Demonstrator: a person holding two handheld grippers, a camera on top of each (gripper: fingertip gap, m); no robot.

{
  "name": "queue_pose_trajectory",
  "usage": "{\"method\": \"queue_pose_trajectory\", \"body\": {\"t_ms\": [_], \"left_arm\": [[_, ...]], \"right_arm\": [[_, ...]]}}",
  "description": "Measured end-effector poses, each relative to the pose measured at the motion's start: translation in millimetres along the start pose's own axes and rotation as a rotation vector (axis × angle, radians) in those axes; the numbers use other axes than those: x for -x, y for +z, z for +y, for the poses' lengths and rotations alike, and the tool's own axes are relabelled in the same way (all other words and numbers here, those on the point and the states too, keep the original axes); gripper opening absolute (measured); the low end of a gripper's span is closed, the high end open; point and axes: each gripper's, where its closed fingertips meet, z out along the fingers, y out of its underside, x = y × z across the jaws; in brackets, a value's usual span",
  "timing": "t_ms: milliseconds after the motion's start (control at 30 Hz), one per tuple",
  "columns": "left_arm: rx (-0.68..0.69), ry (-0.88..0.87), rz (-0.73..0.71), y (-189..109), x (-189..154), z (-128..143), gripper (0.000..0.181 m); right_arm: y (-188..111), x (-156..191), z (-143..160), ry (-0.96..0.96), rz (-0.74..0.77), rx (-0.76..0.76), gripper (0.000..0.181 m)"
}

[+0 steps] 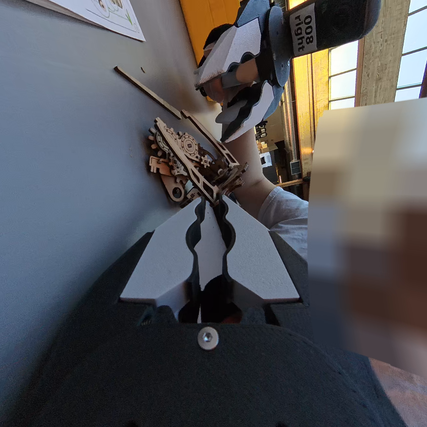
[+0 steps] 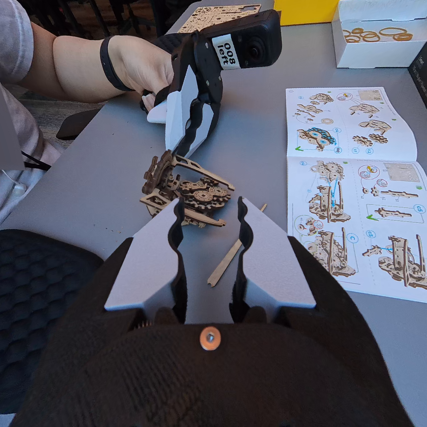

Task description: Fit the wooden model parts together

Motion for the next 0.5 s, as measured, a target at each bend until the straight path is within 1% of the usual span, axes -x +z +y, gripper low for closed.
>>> {"method": "queue_pose_trajectory", "body": {"t_ms": [100,200,300,500], "left_arm": [[0.007,0.041,0.015,1.8,-4.1,0.6,0.006],[0.023,0.078,-0.008,3.6,-2.1,2.1,0.006],[0.037,0.134,-0.001,6.0,-6.5,3.4,0.006],[0.054,0.222,-0.048,7.2,-6.5,5.0,0.006]], "right_arm": [[-2.2,0.2,-1.6,0.027,-0.014,-0.023,0.046],[-3.5,0.0,-2.1,0.061,-0.032,-0.046,0.046],[-3.1,1.0,-0.4,0.078,-0.047,-0.048,0.046],[0.0,4.6,3.9,0.161,-0.107,-0.041,0.045]]}}
